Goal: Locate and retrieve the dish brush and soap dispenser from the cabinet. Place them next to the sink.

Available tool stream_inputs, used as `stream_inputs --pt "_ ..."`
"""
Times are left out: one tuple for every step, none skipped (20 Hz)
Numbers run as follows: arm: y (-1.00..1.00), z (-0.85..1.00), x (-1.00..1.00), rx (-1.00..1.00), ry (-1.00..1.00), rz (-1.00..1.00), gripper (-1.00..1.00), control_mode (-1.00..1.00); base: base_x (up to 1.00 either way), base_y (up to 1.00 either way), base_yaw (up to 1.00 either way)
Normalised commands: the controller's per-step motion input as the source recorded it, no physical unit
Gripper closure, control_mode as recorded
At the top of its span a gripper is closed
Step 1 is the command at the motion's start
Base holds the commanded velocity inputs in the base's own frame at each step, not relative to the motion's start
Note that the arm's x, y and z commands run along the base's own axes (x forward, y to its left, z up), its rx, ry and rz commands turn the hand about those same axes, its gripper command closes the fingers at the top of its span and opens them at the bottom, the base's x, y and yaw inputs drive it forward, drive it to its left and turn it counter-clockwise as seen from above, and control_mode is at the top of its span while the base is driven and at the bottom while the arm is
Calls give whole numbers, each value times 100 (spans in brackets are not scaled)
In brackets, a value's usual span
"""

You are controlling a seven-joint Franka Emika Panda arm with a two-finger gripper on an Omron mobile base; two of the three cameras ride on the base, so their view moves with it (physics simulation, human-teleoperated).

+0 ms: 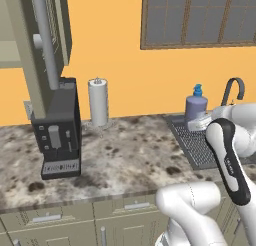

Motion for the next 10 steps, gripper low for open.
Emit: stream_inputs --pt "-20 -57 55 2 0 28 100 -100 0 0 0" --pt "-20 -55 55 3 0 28 100 -100 0 0 0" --pt "-16 -52 51 3 0 28 100 -100 0 0 0" --pt "-9 -52 44 0 0 26 100 -100 0 0 0" --pt "-4 -50 35 0 0 25 100 -100 0 0 0" --pt "0 -47 26 0 0 22 100 -100 0 0 0" --pt "0 -46 25 0 0 20 100 -100 0 0 0" --pt "0 -41 22 -1 0 16 100 -100 0 0 0" --pt "0 -32 21 -2 1 17 100 -100 0 0 0" --pt "0 -33 28 0 0 18 100 -100 0 0 0"
